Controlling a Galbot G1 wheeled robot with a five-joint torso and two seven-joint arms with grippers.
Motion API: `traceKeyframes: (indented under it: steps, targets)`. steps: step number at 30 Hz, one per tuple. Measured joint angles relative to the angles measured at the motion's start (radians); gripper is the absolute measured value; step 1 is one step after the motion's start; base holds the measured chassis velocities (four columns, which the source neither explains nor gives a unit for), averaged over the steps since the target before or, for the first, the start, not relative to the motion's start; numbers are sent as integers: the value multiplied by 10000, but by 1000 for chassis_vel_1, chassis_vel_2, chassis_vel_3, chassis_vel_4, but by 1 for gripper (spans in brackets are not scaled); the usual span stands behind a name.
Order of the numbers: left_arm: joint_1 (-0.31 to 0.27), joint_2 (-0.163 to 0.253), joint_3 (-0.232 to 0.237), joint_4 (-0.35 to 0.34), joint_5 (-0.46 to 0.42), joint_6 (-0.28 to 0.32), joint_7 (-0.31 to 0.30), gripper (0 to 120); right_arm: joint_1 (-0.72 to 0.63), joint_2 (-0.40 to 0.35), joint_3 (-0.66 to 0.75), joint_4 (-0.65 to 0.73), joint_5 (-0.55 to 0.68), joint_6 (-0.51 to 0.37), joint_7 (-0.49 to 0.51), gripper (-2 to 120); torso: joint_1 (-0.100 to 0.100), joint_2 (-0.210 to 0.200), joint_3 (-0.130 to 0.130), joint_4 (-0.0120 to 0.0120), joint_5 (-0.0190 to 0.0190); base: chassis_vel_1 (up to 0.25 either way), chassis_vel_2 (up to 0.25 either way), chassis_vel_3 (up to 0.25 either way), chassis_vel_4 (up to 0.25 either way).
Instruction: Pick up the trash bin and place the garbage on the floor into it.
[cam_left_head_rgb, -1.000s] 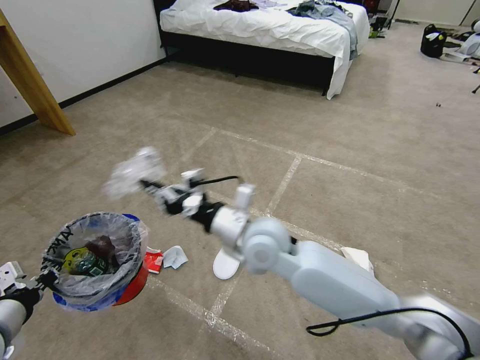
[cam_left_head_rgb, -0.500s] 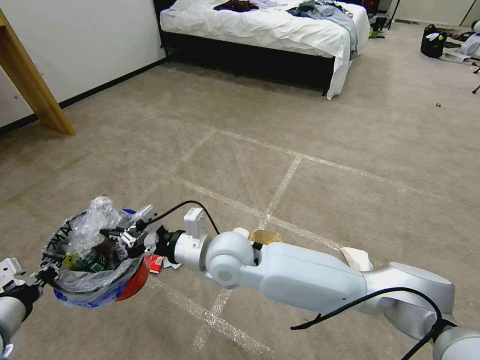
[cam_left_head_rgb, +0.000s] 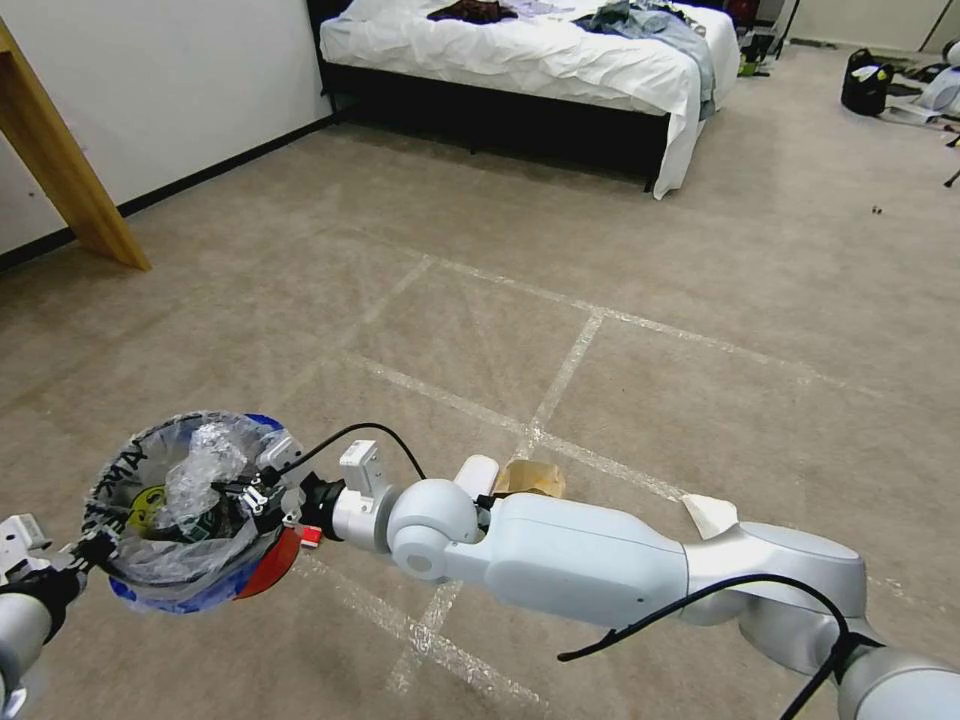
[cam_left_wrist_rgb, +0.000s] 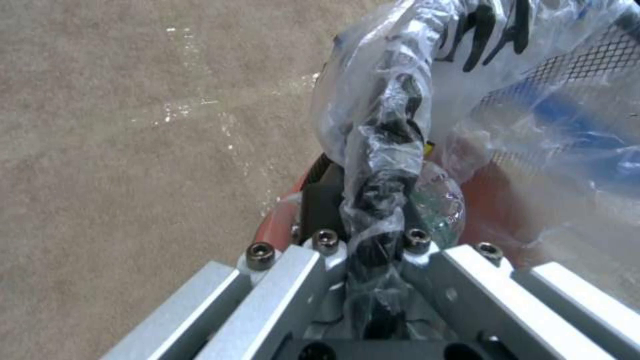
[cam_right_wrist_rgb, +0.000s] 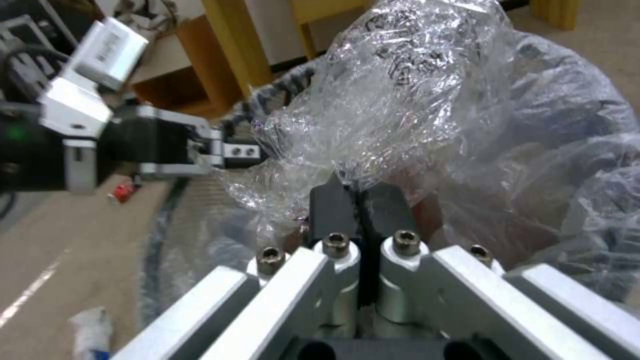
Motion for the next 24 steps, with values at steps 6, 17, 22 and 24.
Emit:
traceKeyframes:
  steps: [6,17,22,24]
  targets:
    - [6,-71,8,-23,5,-1,29,0,-73,181,-64,-205,-189,0,235,22,0,0,0,1,0,0,0,0,0]
    - [-16,-104,64,79,78,-6,53,0,-94,162,136,-105,-238,12,299,59,0,-1,0,1,0,0,0,0,0]
    - [-46,-104,79,122,89,-9,58,0,-28,190,111,-51,-209,19,289,80,0,0,1,0,0,0,0,0,0]
    - [-46,-105,78,127,89,-9,60,0,-1,219,55,-55,-198,14,287,87,0,0,0,1,0,0,0,0,0]
